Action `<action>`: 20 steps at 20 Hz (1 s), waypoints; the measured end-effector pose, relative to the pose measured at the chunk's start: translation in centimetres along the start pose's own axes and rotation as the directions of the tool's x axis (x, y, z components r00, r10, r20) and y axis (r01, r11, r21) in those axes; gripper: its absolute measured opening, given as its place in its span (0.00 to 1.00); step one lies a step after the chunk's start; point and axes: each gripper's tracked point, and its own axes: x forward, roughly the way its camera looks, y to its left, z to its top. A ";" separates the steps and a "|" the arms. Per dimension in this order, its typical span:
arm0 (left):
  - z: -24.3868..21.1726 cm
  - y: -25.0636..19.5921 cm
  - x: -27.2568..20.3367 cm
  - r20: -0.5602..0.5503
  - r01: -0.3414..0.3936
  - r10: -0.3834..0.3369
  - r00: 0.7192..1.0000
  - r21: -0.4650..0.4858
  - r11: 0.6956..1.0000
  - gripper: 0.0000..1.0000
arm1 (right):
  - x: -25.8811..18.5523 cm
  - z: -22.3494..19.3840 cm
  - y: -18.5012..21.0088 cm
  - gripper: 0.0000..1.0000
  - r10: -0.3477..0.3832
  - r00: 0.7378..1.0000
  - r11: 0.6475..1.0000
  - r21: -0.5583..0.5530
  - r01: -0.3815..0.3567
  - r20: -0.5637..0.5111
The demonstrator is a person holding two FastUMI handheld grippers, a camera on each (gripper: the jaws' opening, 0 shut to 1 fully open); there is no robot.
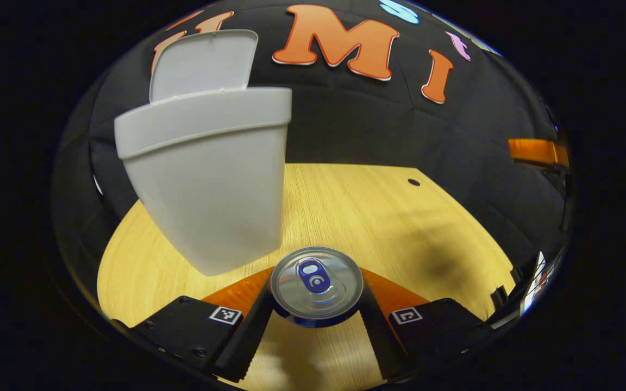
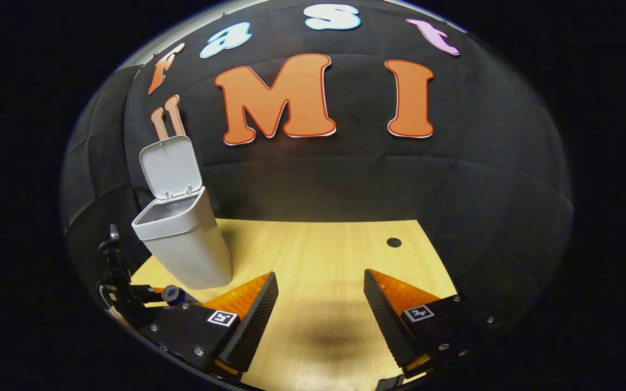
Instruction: Press the lid of the desktop garbage bin to open it, pick up the crumpled paper on the desktop and throw it into the bin, then pick up the pop can on the desktop and drop it into the bin, and finally close the garbage bin lid.
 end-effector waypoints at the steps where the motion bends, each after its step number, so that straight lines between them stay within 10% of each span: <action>1: 1.3 0.3 -0.7 0.010 -0.002 0.002 1.000 0.002 1.000 0.84 | 0.1 0.1 0.2 0.95 0.005 1.000 1.000 0.005 -0.005 0.003; 20: 28.2 10.5 -10.2 0.398 -0.141 0.117 0.910 0.031 0.989 0.82 | 0.5 4.7 0.7 0.95 0.040 0.993 0.995 0.087 -0.050 0.112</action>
